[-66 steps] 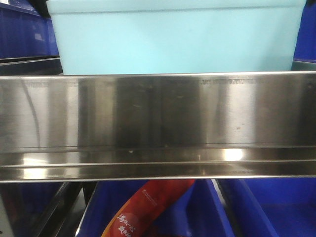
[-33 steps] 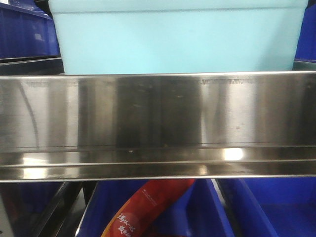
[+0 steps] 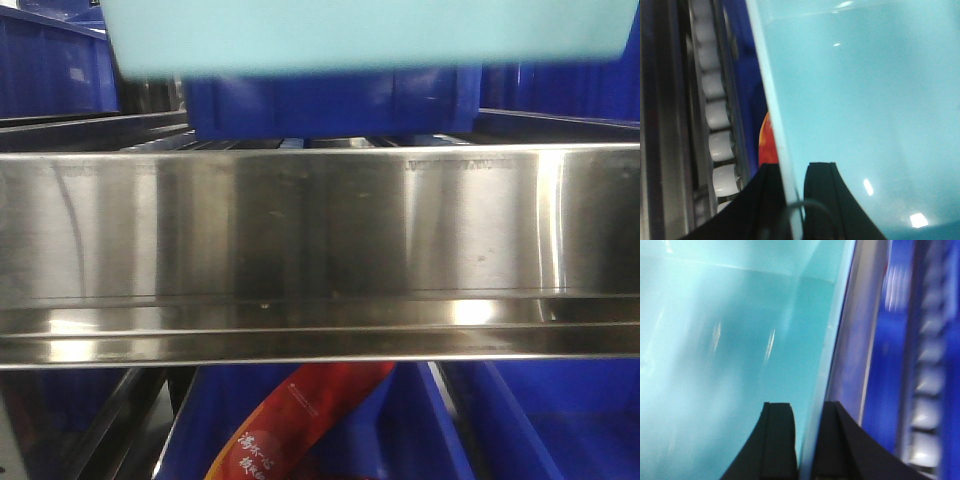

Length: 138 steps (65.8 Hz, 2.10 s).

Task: Fetch blue bin and place on conveyor start
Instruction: 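Lift the teal bin with both grippers and pull it off the shelf, then hold the teal bin in both grippers while backing away from the shelf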

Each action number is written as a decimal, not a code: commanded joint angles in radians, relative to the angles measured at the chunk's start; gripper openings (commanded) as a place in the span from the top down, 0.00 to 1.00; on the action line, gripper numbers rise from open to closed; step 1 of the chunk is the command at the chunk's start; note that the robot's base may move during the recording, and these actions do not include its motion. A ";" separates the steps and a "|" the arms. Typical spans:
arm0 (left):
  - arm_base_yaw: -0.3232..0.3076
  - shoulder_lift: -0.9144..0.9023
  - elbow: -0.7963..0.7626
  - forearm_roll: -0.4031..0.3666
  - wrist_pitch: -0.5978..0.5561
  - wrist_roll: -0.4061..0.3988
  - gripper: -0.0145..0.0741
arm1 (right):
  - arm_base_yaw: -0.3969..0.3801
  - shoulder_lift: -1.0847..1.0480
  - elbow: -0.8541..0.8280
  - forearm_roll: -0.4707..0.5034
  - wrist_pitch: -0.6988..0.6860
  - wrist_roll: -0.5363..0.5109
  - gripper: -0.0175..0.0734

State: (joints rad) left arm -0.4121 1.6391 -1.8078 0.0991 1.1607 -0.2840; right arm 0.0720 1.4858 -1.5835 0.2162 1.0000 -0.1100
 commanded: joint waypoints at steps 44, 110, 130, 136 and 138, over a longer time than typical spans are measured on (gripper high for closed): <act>-0.010 -0.244 -0.009 0.046 -0.051 0.011 0.96 | -0.001 -0.251 -0.010 0.007 -0.103 -0.020 0.97; -0.010 -0.244 -0.009 0.046 -0.140 0.011 0.96 | -0.001 -0.251 -0.010 0.007 -0.119 -0.020 0.97; -0.010 -0.244 -0.009 0.046 -0.140 0.011 0.96 | -0.001 -0.251 -0.010 0.007 -0.119 -0.020 0.97; -0.010 -0.244 -0.009 0.046 -0.140 0.011 0.96 | -0.001 -0.251 -0.010 0.007 -0.119 -0.020 0.97; -0.010 -0.244 -0.009 0.046 -0.140 0.011 0.96 | -0.001 -0.251 -0.010 0.007 -0.119 -0.020 0.97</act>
State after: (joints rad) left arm -0.4266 1.4096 -1.8078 0.1005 1.0621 -0.2879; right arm 0.0786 1.2487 -1.5835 0.2570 0.9115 -0.1060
